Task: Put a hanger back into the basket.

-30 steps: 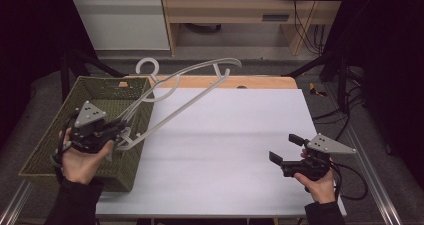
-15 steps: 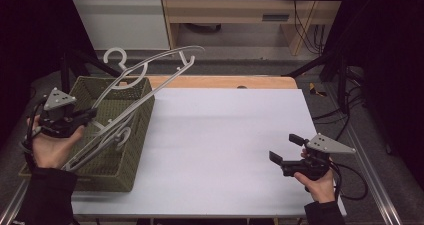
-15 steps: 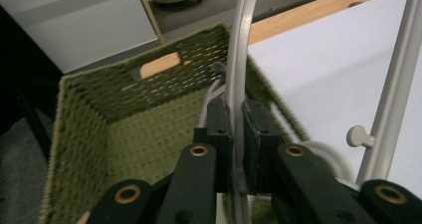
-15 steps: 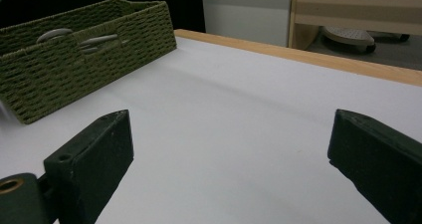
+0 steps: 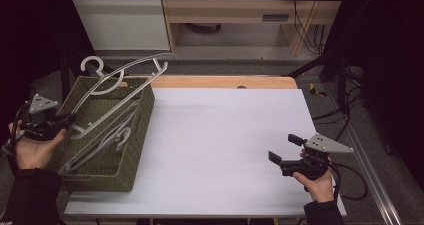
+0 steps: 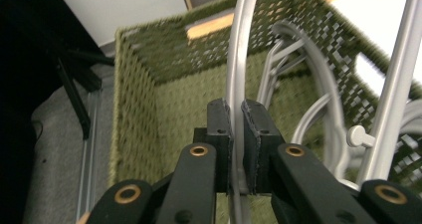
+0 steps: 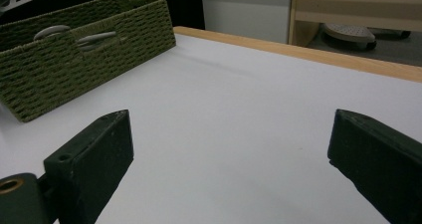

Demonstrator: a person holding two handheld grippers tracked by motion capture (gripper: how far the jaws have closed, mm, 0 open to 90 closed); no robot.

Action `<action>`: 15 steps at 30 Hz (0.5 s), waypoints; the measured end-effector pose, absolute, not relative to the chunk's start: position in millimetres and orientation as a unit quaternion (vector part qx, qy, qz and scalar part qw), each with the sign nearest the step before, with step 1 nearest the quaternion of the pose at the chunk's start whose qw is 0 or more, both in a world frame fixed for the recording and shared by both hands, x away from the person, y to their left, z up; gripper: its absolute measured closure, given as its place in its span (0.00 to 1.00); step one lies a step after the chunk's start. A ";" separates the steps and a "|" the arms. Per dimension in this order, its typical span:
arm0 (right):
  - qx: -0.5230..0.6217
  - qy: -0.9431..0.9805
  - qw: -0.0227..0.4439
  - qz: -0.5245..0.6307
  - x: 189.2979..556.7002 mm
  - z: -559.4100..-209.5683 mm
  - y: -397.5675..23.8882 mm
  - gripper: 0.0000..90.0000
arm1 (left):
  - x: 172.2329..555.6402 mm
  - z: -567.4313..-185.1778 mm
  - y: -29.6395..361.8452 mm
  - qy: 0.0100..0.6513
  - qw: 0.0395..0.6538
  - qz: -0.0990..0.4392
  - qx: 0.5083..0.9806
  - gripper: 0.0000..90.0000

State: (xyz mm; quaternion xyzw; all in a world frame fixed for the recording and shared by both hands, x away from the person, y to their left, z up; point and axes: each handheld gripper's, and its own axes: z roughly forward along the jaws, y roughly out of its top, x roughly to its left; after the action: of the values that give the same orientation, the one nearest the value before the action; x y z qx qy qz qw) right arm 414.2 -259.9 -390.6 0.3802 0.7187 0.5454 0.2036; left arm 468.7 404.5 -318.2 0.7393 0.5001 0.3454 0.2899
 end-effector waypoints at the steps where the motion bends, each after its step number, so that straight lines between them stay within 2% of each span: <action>1: 0.380 0.719 0.204 0.545 414.2 -390.6 -260.0 0.05 | 468.4 -319.8 407.2 0.503 0.286 0.345 0.739 0.92; 15: 0.381 0.719 0.203 0.545 413.6 -390.5 -260.0 0.05 | 459.8 -339.1 441.8 0.523 0.240 0.355 0.737 0.92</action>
State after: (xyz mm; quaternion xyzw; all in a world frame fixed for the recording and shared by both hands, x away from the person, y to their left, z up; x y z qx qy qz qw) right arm 413.6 -260.0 -390.5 0.3809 0.7188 0.5450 0.2032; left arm 459.8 441.8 -339.1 0.7372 0.5228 0.3545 0.2400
